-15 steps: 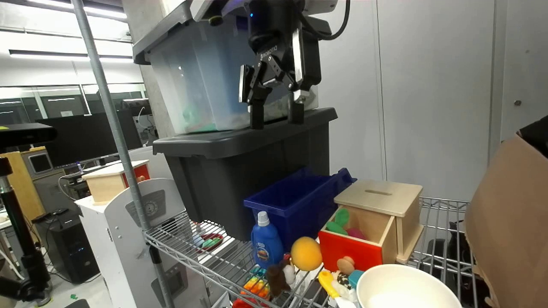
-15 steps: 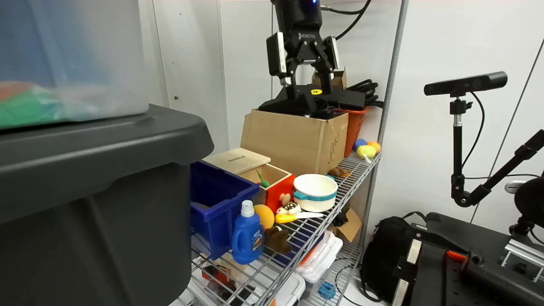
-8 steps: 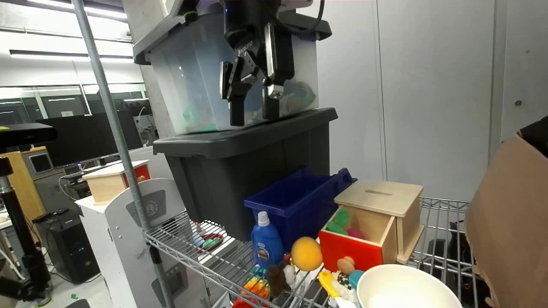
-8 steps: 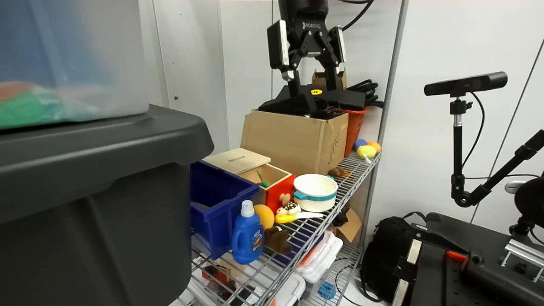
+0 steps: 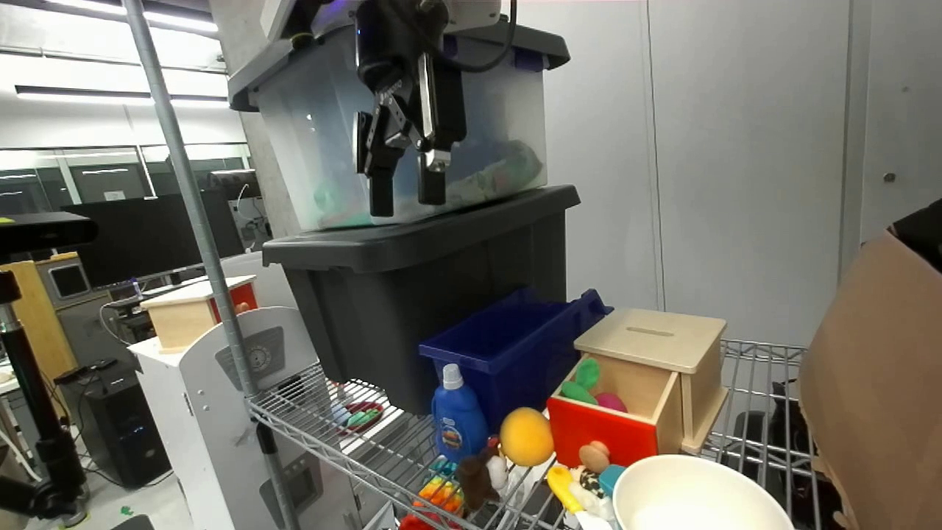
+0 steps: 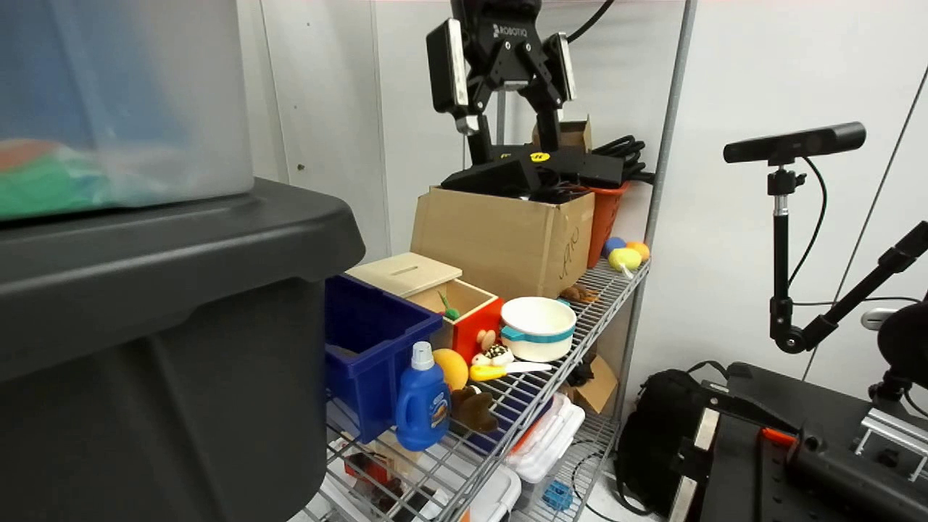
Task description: Remove the brown plush toy from the white pot and place it on the right side of the rack
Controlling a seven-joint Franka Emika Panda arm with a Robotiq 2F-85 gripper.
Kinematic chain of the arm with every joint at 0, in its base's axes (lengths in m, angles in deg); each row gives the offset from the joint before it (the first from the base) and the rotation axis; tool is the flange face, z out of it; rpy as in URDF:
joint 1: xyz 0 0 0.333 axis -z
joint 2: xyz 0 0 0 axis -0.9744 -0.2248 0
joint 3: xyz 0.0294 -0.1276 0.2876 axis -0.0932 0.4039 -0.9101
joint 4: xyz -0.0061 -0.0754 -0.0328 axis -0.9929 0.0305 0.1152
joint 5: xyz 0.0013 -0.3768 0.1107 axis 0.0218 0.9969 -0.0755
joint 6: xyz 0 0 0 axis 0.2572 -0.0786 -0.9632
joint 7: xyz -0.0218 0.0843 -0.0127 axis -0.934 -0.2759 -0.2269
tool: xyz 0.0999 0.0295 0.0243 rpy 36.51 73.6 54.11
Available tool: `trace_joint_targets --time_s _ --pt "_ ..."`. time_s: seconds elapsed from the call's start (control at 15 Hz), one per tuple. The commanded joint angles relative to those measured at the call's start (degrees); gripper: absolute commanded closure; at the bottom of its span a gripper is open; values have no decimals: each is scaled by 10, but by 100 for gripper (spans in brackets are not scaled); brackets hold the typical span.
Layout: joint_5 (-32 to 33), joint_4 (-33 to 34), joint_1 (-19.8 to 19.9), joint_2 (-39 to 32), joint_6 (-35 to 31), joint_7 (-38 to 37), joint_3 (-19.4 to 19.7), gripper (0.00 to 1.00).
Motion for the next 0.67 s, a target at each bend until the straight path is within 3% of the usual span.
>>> trace_joint_targets --time_s 0.0,0.6 --pt "12 -21 -5 28 4 -27 -3 0" --pt "19 -6 -12 22 12 -38 -14 0"
